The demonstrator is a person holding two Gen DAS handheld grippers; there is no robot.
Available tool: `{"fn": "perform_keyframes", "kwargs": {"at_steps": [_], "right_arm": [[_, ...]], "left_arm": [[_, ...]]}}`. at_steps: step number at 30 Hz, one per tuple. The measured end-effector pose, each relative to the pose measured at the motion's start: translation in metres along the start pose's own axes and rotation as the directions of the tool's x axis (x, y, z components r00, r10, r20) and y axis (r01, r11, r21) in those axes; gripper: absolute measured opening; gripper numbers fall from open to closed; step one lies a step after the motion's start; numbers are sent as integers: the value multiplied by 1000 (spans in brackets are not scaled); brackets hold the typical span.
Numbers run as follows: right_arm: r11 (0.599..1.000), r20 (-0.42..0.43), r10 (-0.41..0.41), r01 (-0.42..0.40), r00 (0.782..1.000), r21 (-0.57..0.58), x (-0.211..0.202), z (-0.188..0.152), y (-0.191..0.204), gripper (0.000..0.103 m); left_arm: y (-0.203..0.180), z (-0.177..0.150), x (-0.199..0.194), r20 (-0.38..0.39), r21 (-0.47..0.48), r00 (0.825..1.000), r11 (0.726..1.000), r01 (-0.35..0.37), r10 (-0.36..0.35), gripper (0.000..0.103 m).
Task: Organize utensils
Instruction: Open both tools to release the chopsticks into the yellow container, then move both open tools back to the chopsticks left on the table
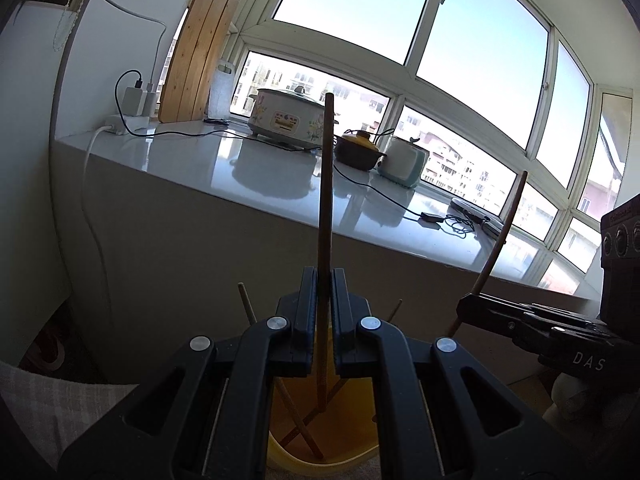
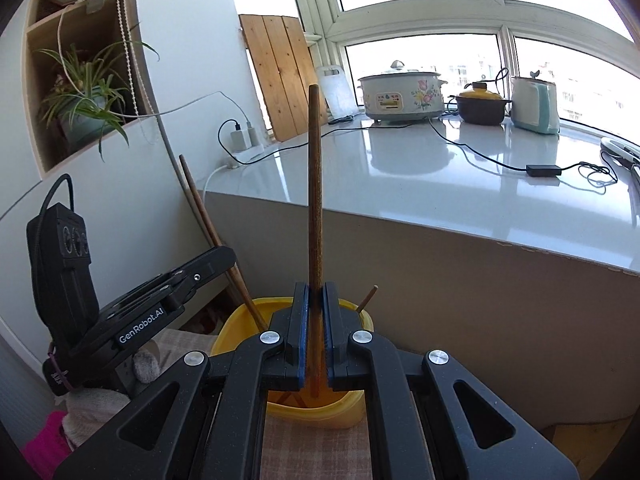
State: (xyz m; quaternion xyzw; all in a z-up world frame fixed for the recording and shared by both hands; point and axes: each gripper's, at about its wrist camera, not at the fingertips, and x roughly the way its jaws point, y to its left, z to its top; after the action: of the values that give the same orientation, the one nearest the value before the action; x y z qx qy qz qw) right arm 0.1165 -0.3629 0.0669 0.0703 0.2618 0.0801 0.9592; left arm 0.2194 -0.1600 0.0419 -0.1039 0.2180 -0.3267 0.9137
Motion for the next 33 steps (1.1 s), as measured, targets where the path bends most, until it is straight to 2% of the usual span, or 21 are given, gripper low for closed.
{"fn": "perform_keyframes", "kwargs": {"at_steps": [9, 15, 16, 17, 18, 20, 28, 33], "right_arm": [[1000, -35, -24, 23, 999, -21, 7, -14, 4, 5], [997, -54, -61, 58, 997, -53, 7, -22, 7, 6], [997, -56, -63, 60, 996, -55, 6, -23, 7, 7], [997, -59, -64, 60, 996, -56, 5, -24, 8, 14], [997, -61, -65, 62, 996, -56, 4, -25, 8, 27], [997, -49, -60, 58, 997, -47, 0, -28, 7, 35], [999, -31, -39, 38, 999, -39, -18, -39, 15, 35], [999, -19, -15, 15, 1000, -30, -30, -45, 23, 35]], "left_arm": [[-12, -14, -17, -43, 25, 999, 999, 25, -24, 4], [-15, -23, -35, -62, 52, 998, 998, 19, -16, 5], [-15, -24, -39, -63, 55, 998, 998, 17, -14, 10], [-15, -26, -43, -63, 59, 998, 998, 17, -13, 13], [-15, -27, -47, -63, 64, 998, 998, 15, -11, 16], [-15, -29, -56, -60, 75, 998, 997, 6, -1, 16], [3, -40, -92, -52, 93, 997, 994, -52, 57, 16], [30, -52, -106, -89, 63, 991, 993, -98, 103, 16]]}}
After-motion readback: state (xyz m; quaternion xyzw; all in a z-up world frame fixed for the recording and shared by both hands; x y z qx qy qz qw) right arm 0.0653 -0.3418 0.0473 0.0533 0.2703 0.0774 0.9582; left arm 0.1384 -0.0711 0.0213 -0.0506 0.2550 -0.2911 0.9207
